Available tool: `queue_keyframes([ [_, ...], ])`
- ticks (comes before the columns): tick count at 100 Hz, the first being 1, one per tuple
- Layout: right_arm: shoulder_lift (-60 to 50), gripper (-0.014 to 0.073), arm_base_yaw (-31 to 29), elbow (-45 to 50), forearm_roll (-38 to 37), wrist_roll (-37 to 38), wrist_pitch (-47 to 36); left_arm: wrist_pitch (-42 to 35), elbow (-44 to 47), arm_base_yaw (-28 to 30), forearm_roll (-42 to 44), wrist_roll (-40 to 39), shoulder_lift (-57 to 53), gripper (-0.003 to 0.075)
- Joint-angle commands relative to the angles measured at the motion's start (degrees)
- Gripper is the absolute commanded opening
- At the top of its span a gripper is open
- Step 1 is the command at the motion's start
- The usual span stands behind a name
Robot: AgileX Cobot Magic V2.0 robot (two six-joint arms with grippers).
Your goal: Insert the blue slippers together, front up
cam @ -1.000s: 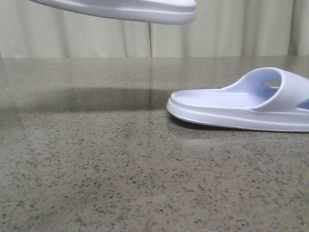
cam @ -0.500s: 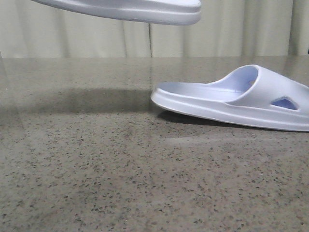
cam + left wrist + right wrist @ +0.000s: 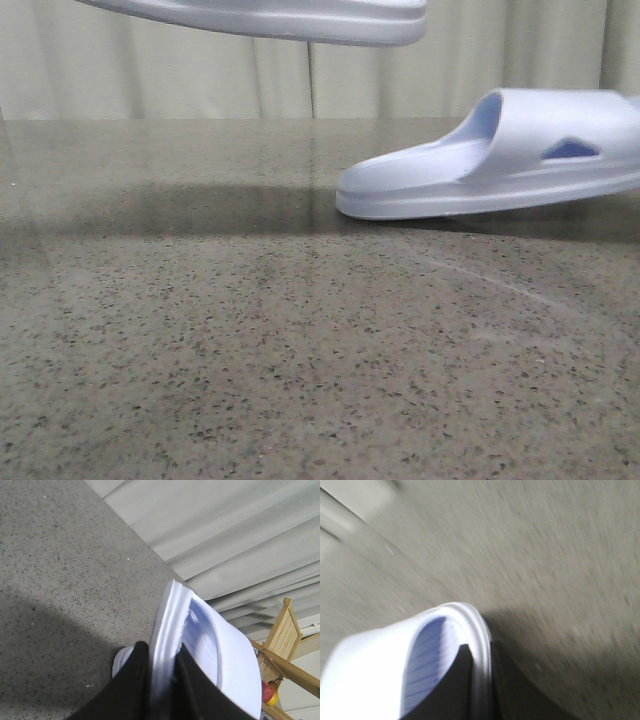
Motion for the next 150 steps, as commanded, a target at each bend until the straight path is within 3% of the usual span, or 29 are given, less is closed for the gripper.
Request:
queue_keyframes([
  [1,-4.2,-0.0106,-0.1,-1.5,-0.4,-0.2,-10.3,1.3,-1.7,-0.4,-2.5,-0.8,-0.9,0.0016],
  [17,-10.8,-0.0106,-0.1,-1.5,-1.2,-0.3,-19.2,1.3,-1.7,-0.4,-2.5,-1.0,-0.9,0.0016],
  [29,-15.9,-0.0106,-0.1,-1.5,-1.2,-0.3,-20.7,1.3,-1.7,-0.4,-2.5,-1.1,-0.9,0.0016],
  [65,-29.1,-0.0106,-0.1,-1.5,5.8,0.8,-4.8,4.7,-1.7,-0.4,-3.7,-2.7,-0.9,0.0016],
  [94,-31.3,-0.0106,1.4,-1.5,11.5,0.8,9.6,8.6,-1.7,-0.4,-5.4,-2.7,-0.9,0.0016],
  [150,-31.0,-0.0106,10.2,-1.5,12.1,0.8,11.2,22.0,-1.7,-0.4,-9.9,-4.2,-0.9,0.0016],
])
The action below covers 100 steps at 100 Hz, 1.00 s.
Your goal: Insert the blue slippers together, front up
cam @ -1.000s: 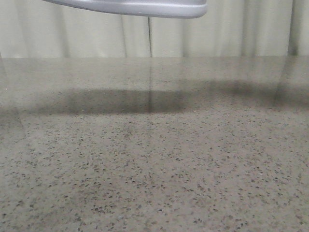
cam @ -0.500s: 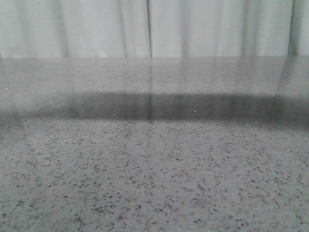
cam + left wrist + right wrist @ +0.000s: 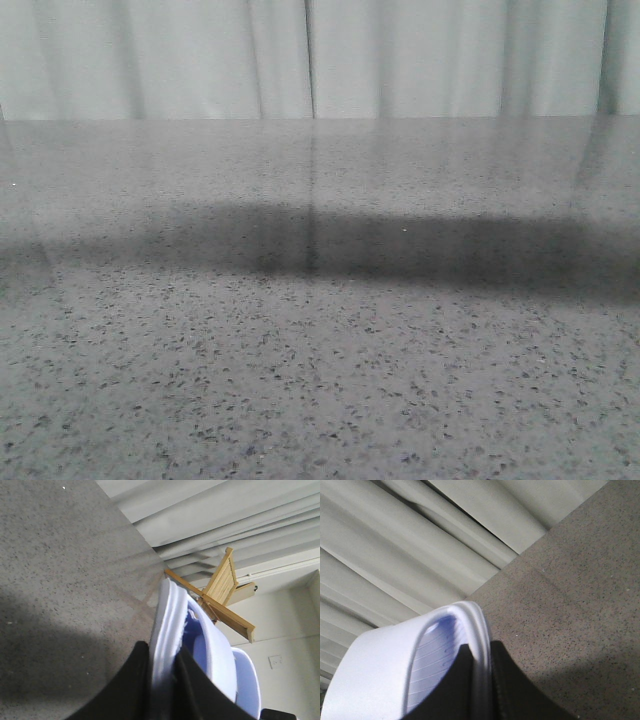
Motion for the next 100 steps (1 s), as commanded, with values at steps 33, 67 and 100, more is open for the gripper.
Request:
queue_keyframes([
  [33,0.5,-0.0107,0.9,-1.6,0.3,-0.1,-4.2,11.5,-1.7,-3.9,-9.6,-0.7,-0.9,0.0016],
  [67,1.6,-0.0107,7.5,-1.6,0.2,-0.1,-7.7,8.2,-1.7,-12.5,-9.9,-0.7,-0.9,0.0016],
  [100,11.5,-0.0106,14.1,-1.6,-3.4,-0.6,-14.3,6.6,-1.7,-15.5,-9.9,-0.2,-0.9,0.0016],
])
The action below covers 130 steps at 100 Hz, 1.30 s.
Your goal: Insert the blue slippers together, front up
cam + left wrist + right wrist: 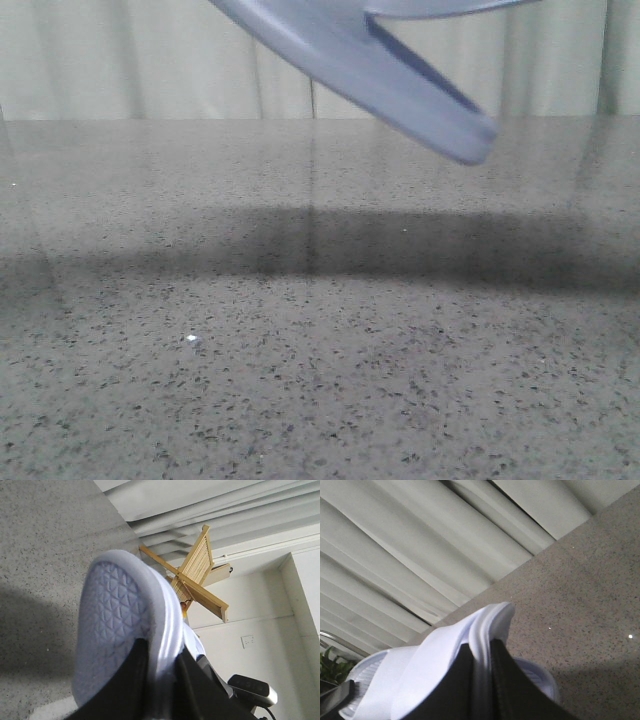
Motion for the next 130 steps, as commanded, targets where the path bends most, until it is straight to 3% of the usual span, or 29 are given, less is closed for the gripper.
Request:
queue_keyframes([
  [1,2.9,-0.0106,1.7,-1.6,-1.7,-0.4,-2.6,12.8,-1.8,-2.4,-3.7,-0.6,-0.9,0.0016],
  [30,3.6,-0.0093,1.7,-1.6,-9.8,-0.5,-2.9,3.5,-1.8,-2.4,-2.0,-0.6,-0.9,0.0016],
  [63,3.6,0.0108,1.7,-1.6,-16.7,-0.5,-1.9,-4.5,-1.8,-2.4,-2.0,-0.6,-0.9,0.0016],
  [83,1.6,0.0145,1.6,-1.6,-21.8,-0.5,-1.7,-8.4,-1.8,-2.4,-2.2,-0.6,-0.9,0.0016],
  [114,-6.2,0.0148,-3.6,-1.6,-27.7,-0.5,3.4,-9.6,-1.8,-2.4,-4.4,-0.6,-0.9,0.0016],
  [130,-10.6,0.0234,-6.3,-1.6,-30.5,-0.5,6.4,-8.6,-1.8,-2.4,-7.2,-0.6,-0.9,0.0016],
])
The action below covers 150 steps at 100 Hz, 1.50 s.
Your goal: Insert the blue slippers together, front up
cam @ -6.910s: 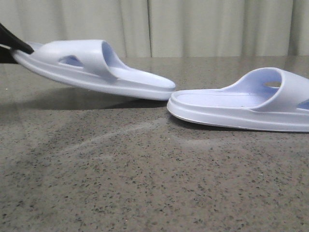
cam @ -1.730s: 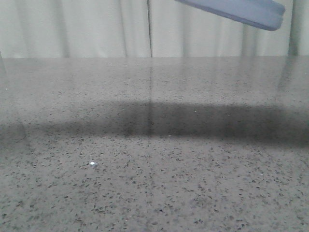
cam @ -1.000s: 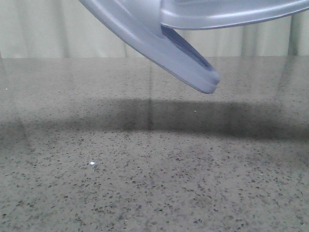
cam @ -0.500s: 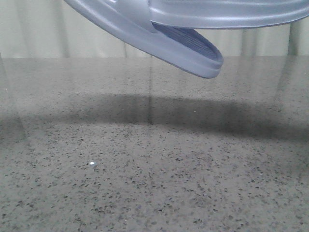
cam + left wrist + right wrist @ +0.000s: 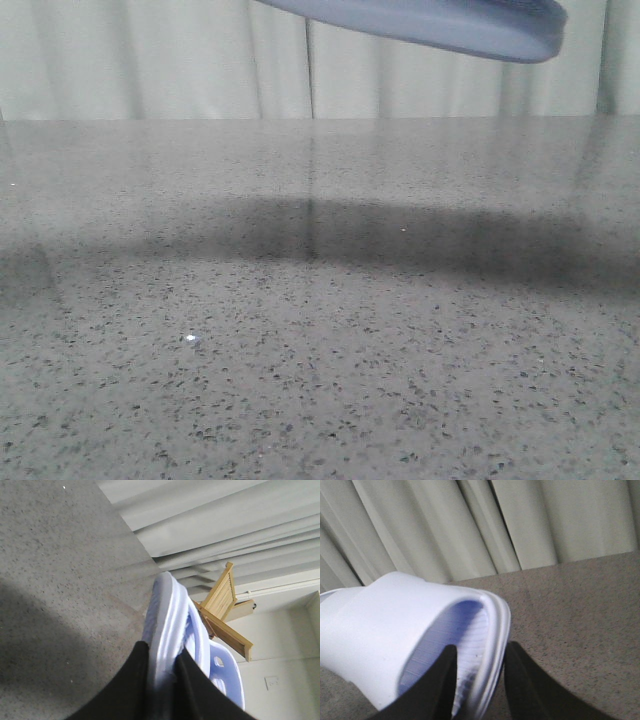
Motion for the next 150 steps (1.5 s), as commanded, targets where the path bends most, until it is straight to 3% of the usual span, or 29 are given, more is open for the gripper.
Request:
queue_keyframes([
  [1,-1.9,0.0245,-1.5,-1.9,-2.3,-0.5,-2.6,2.9,-1.8,-0.4,-5.3,-0.9,-0.8,0.0016],
  [17,-4.8,0.0351,-2.6,-1.9,-4.2,-0.5,-1.1,3.2,-1.8,-0.4,-5.6,-1.0,-0.6,0.0016],
  [31,-6.0,0.0395,-2.6,-1.9,-4.3,-0.5,-1.1,4.8,-1.8,-0.4,-5.6,-1.3,0.7,0.0016],
  [92,-9.9,0.0395,-2.6,-1.9,-6.6,-0.5,-1.1,2.7,-1.8,-0.4,-5.6,0.8,10.8,0.0016],
  [150,-9.9,0.0395,-2.6,-1.9,-6.6,-0.5,-1.1,-3.4,-1.9,-0.4,-5.6,9.8,16.4,0.0016],
])
